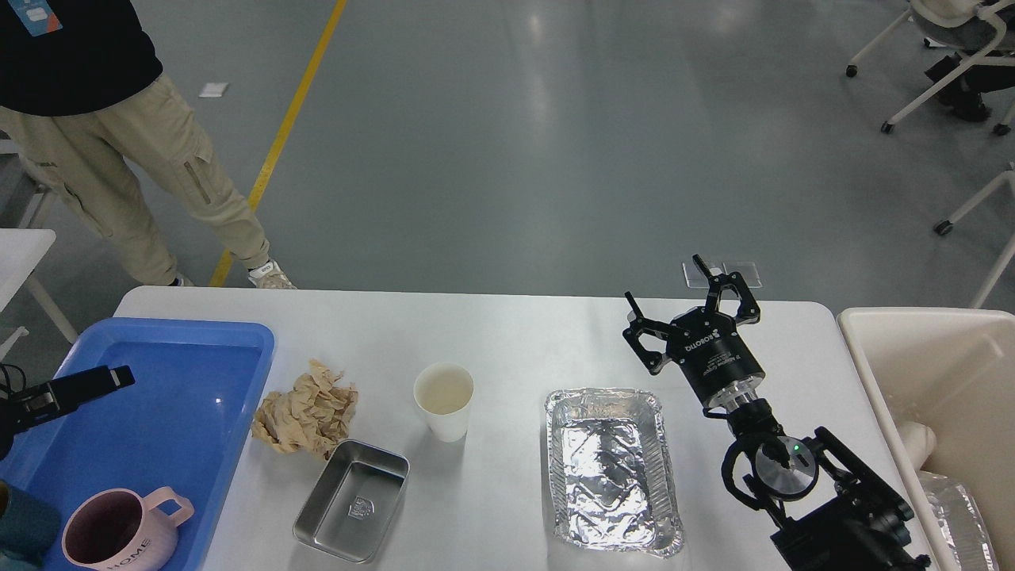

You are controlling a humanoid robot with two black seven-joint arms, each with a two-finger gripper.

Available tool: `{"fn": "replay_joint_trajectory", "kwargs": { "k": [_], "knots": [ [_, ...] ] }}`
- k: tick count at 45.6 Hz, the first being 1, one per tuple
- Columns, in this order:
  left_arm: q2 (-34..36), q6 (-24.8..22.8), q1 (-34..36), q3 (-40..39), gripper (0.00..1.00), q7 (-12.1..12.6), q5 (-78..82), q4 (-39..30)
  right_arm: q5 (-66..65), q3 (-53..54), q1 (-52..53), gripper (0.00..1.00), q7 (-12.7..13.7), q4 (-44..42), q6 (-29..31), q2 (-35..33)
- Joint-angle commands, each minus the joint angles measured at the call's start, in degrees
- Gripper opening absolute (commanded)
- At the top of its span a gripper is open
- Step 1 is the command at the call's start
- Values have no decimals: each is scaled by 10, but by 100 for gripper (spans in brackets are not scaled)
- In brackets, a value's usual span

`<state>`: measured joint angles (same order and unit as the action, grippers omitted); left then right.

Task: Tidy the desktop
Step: 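Release the mug and raise the left gripper, then reach the left gripper to the small steel tray and grasp it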

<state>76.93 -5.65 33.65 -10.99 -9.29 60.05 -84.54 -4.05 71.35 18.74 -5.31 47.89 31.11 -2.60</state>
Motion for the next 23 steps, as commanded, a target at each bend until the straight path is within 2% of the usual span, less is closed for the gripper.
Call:
{"fn": "replay_joint_trajectory", "kwargs": {
  "k": [1, 6, 14, 23],
  "knots": [
    [-24, -26, 19, -2, 97, -28, 135, 8, 0, 0, 0, 100, 0, 4, 0, 1],
    [-50, -45, 42, -1, 97, -29, 201, 8, 0, 1, 0, 100, 0, 4, 0, 2],
    [-113, -124, 94, 0, 97, -21, 239, 8, 0, 1, 0, 100, 0, 6, 0, 3],
    [-171, -149, 97, 13, 97, -13, 254, 10, 0, 4, -1, 100, 0, 10, 0, 3]
  ]
}}
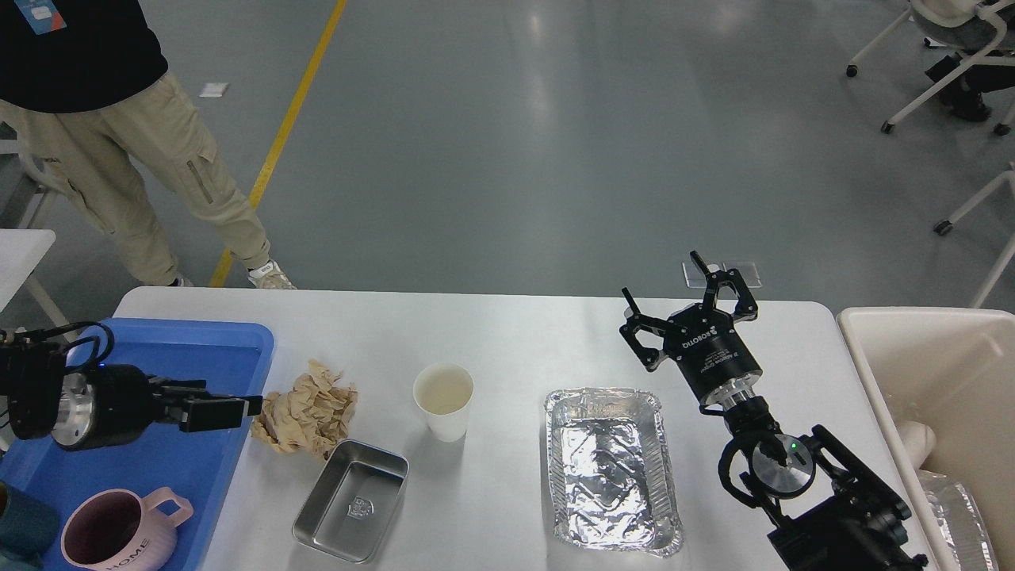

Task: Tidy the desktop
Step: 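Reach the left gripper to the small steel tray and grasp it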

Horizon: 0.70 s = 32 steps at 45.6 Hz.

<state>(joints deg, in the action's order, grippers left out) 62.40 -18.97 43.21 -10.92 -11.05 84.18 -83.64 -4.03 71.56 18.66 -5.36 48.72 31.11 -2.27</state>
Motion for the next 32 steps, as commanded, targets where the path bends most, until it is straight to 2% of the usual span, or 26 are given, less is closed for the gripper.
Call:
{"fn": "replay_joint_trajectory", "kwargs": {
  "k": [1, 15, 24, 32],
  "knots": [
    [-28, -18, 1, 20, 97, 4, 17, 1, 0, 2, 0, 100, 0, 1, 0, 0],
    [-51, -25, 2, 67, 97, -2, 49, 12, 0, 2, 1, 100, 0, 1, 0, 10],
    [-92, -25, 2, 79, 97, -5, 62, 46, 0, 3, 1, 100, 0, 1, 1, 10],
    [-136, -25, 2, 88, 97, -30, 101, 82, 0, 4, 1, 100, 0, 1, 0, 7]
  ]
}}
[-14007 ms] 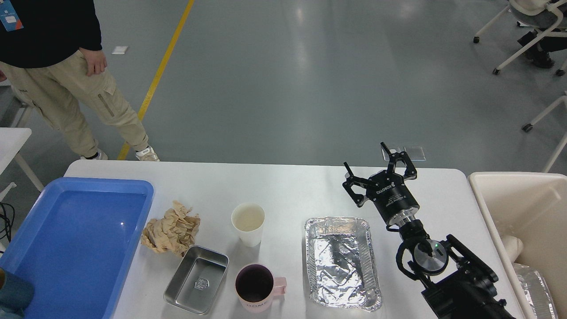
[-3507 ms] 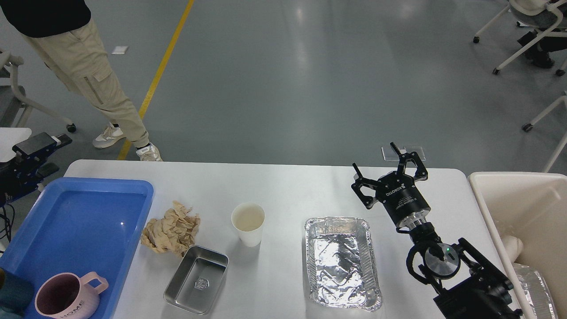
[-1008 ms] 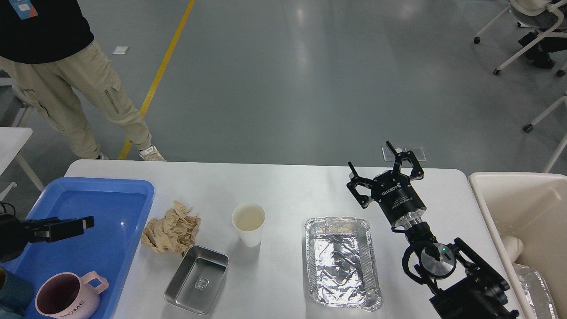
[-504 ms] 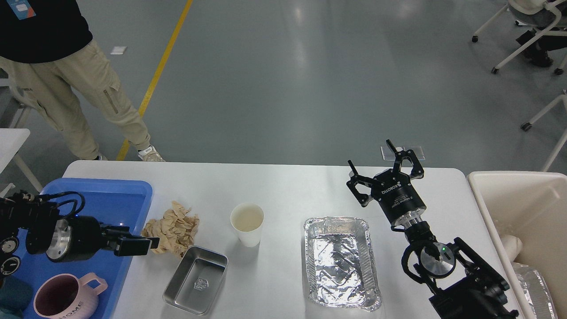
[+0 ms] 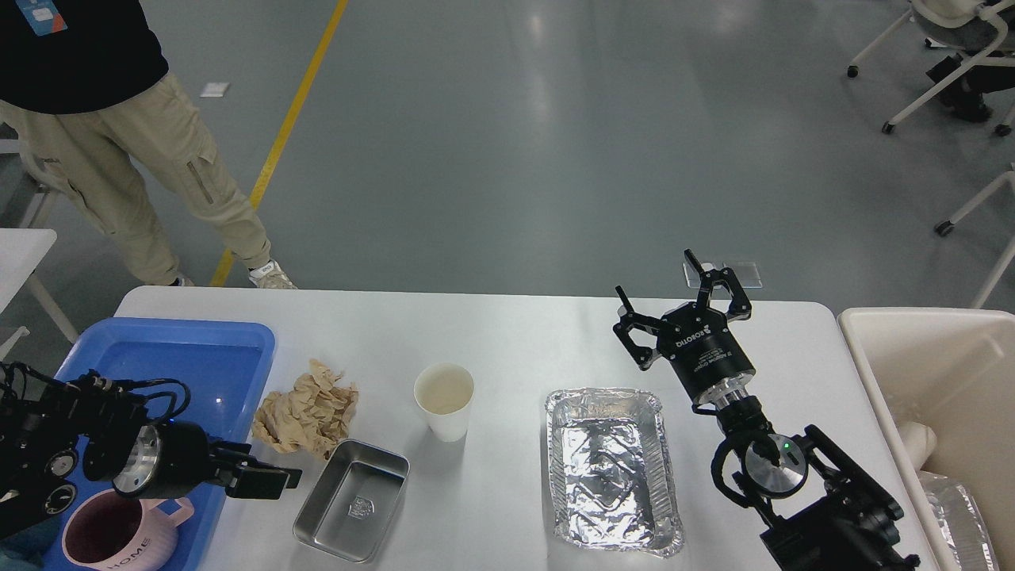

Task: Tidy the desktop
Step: 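Reach the left gripper to the small steel tray and grasp it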

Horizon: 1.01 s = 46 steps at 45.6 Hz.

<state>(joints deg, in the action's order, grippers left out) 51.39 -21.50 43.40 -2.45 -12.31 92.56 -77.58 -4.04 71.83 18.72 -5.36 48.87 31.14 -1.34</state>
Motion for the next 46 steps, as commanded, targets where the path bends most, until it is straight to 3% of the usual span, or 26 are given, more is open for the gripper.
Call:
{"fn": "replay_joint_trajectory", "kwargs": {
  "k": [1, 21, 46],
  "knots": [
    [-31, 1, 0, 3, 97, -18, 18, 25, 0, 1, 0, 100, 0, 1, 0, -2],
    [-59, 1, 4, 16, 92, -44, 43, 54, 0, 4, 0, 100, 0, 0, 1, -2],
    [-90, 1, 5, 19, 88, -54, 52, 89, 0, 5, -3, 100, 0, 4, 1, -4]
  ]
}}
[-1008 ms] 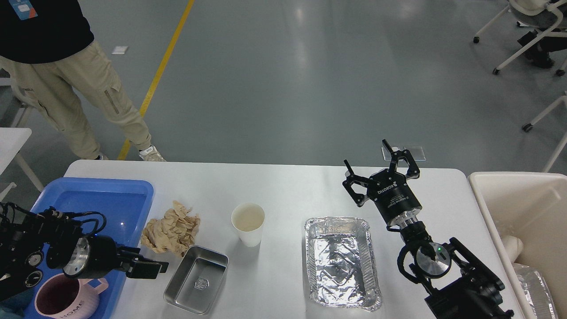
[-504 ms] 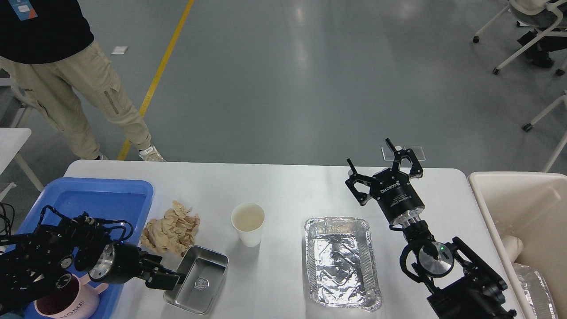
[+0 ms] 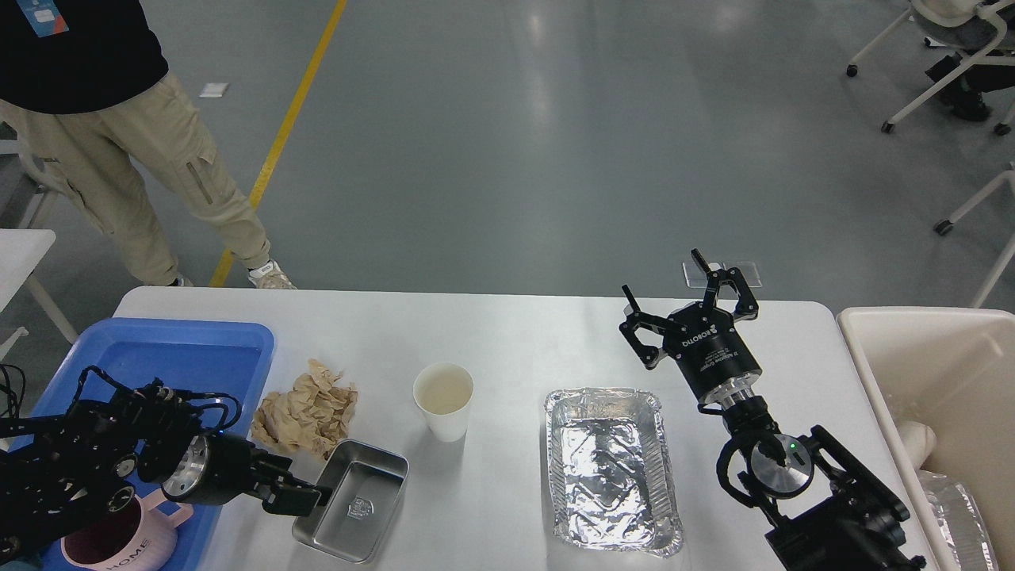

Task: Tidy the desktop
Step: 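Reach the left gripper to the small steel tray and grasp it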

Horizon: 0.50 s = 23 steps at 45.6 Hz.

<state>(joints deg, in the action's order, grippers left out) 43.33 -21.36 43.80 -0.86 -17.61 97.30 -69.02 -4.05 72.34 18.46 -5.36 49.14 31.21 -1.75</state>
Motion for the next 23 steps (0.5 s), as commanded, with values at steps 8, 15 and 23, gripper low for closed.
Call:
{"fn": "replay_joint_trajectory", "kwargs": {
  "k": [8, 15, 23],
  "knots": [
    [-19, 0, 5, 16, 88, -2, 6, 14, 0, 0, 0, 100, 0, 2, 0, 0],
    [-23, 3, 9, 21, 81, -15, 20, 19, 0, 1, -1, 100, 0, 2, 0, -1],
    [-23, 3, 8, 21, 72, -49, 65, 22, 0, 1, -2, 100, 0, 2, 0, 0]
  ]
}}
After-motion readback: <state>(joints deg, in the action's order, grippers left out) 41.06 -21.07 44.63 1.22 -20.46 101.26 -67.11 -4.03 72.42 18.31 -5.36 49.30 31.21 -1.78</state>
